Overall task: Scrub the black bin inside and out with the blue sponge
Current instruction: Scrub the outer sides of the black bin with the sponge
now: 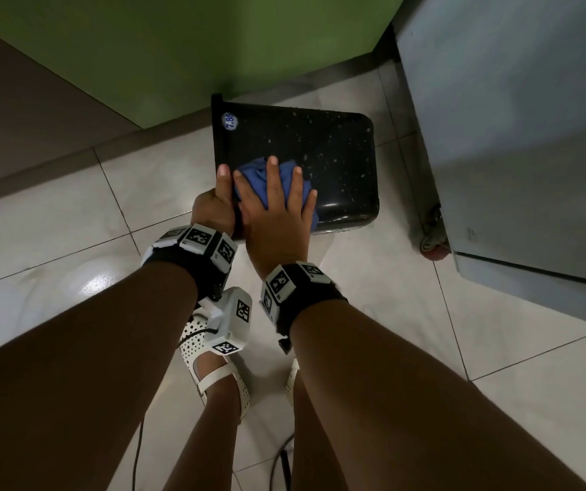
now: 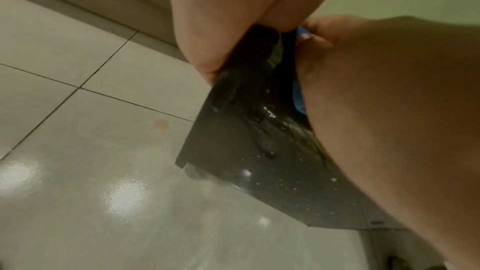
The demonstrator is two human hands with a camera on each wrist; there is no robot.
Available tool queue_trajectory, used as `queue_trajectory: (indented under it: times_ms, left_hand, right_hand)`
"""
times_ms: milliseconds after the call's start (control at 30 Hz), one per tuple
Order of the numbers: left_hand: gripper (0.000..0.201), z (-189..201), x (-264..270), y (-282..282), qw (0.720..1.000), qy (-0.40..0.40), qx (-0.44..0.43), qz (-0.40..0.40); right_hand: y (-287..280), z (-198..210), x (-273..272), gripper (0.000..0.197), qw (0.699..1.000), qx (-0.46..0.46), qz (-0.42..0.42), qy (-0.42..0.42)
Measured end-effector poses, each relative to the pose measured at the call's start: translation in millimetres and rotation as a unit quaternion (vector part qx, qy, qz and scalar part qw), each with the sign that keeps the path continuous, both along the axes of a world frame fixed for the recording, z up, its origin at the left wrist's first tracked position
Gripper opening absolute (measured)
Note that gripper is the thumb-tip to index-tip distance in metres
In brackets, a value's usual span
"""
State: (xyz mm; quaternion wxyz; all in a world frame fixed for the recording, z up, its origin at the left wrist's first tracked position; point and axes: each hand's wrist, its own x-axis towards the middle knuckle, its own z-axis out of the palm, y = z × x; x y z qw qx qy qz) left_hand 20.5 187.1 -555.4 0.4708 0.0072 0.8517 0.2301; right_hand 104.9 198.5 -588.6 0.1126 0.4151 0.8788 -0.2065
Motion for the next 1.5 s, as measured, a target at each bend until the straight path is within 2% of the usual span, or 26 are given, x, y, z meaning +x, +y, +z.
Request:
queue_trajectory:
  times_ms: [200, 333, 533, 667, 800, 867, 900, 1000, 1100, 1167, 1300, 1400, 1500]
  left_hand:
    - [0.055, -9.5, 5.6, -12.6, 1.0, 0.023, 0.01, 0.012]
    - [0.057, -13.1, 7.8, -19.5, 0.999, 0.021, 0.029, 0.024]
    - [0.059, -13.2, 7.4, -19.0, 0.998, 0.007, 0.047, 0.035]
    - [0.064, -15.1, 8.4, -23.3, 0.999, 0.005, 0.03, 0.039]
    - [0.066, -15.8, 7.6, -23.5, 0.999, -0.01, 0.02, 0.028]
    - [0.059, -15.0, 4.8, -23.0, 0.999, -0.007, 0.021, 0.026]
    - [0.057, -13.7, 3.0, -22.8, 0.999, -0.005, 0.026, 0.029]
    - [0.057, -11.1, -2.0, -26.2, 0.998, 0.006, 0.04, 0.044]
    - [0.054, -8.8, -5.1, -28.9, 0.999, 0.017, 0.025, 0.025]
    - [0.054, -9.7, -5.8, -29.3, 1.0, 0.013, 0.023, 0.01]
    - [0.057, -12.0, -5.4, -30.0, 0.999, 0.005, 0.037, 0.027]
    - [0.054, -14.1, -4.5, -29.1, 0.997, 0.003, 0.055, 0.048]
    - [0.053, -17.9, 0.3, -30.5, 0.996, 0.014, 0.067, 0.063]
  right_hand:
    - [10.1, -0.8, 14.9, 0.057, 0.999, -0.032, -0.018, -0.035]
    - [34.9, -9.9, 33.4, 0.05, 0.998, -0.017, -0.056, -0.038]
    - [71.3, -15.1, 36.9, 0.055, 0.987, 0.018, -0.159, -0.023]
    - [58.6, -15.7, 23.7, 0.061, 0.966, 0.035, -0.256, 0.029]
    - [10.4, -18.3, 10.9, 0.048, 0.974, 0.033, -0.182, 0.134]
    - [-6.3, -16.3, 1.2, 0.05, 0.965, -0.05, -0.188, 0.178]
    - [-10.7, -15.2, -2.1, 0.051, 0.968, -0.062, -0.155, 0.186]
    - [-8.7, -14.9, -3.8, 0.043, 0.988, -0.021, 0.001, 0.154]
    - [18.0, -25.9, 0.5, 0.038, 0.991, 0.047, 0.034, 0.124]
    - [39.7, -25.5, 5.5, 0.039, 0.993, 0.073, 0.004, 0.097]
    - [86.2, -19.2, 19.5, 0.046, 0.996, -0.012, -0.091, -0.013]
    - [104.0, -18.9, 24.1, 0.048, 0.984, -0.029, -0.175, 0.004]
    - [114.0, -18.8, 18.5, 0.05, 0.942, -0.088, -0.321, 0.044]
